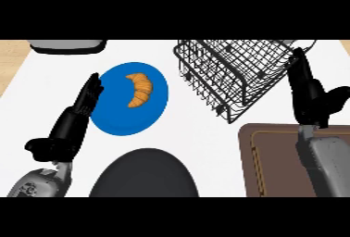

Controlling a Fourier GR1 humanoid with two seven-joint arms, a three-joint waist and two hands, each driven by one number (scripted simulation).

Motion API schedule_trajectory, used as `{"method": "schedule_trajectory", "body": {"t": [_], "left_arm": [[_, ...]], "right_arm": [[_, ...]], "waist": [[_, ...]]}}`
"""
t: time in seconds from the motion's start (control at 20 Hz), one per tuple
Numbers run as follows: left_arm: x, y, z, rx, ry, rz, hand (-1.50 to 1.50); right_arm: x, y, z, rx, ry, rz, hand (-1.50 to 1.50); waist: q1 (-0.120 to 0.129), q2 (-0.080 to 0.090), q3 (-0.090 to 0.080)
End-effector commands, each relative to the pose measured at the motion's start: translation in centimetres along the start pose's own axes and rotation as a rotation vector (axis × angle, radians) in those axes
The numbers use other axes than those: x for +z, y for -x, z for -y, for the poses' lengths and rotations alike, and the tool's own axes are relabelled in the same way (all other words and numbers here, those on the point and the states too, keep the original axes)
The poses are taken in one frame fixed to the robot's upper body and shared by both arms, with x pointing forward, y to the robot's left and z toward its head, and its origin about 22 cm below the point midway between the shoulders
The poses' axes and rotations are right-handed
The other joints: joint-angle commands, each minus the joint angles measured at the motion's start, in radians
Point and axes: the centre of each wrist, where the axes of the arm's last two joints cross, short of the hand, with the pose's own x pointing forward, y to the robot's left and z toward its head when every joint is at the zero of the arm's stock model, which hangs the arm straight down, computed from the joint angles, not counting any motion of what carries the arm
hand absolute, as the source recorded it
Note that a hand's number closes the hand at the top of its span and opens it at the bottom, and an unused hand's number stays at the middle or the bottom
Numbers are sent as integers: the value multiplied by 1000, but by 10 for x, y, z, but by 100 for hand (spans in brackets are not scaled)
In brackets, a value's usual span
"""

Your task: Pick the can from the tray and place it in the tiered basket

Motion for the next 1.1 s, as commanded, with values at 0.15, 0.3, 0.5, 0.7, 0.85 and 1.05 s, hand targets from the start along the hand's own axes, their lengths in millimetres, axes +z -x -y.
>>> {"method": "schedule_trajectory", "body": {"t": [0.15,0.3,0.5,0.7,0.85,1.05], "left_arm": [[12,24,-27,18,-85,-179,0],[27,44,-30,50,-117,-308,0],[36,42,-47,103,-120,-332,0],[34,37,-53,100,-115,-324,0],[39,48,-47,112,-100,-342,0],[39,39,-62,111,-107,-334,0]], "right_arm": [[19,-42,-23,-175,-599,248,150],[11,-56,56,422,-475,246,150],[90,-6,127,-17,-470,112,-150],[85,-27,183,100,-544,278,-150],[82,-72,208,284,-578,341,-150],[74,-127,227,661,-620,369,-150]], "waist": [[-26,-38,-14],[-84,-41,-30],[-71,-25,-16],[-39,-20,-16],[-52,-21,-18],[-60,-27,-18]]}}
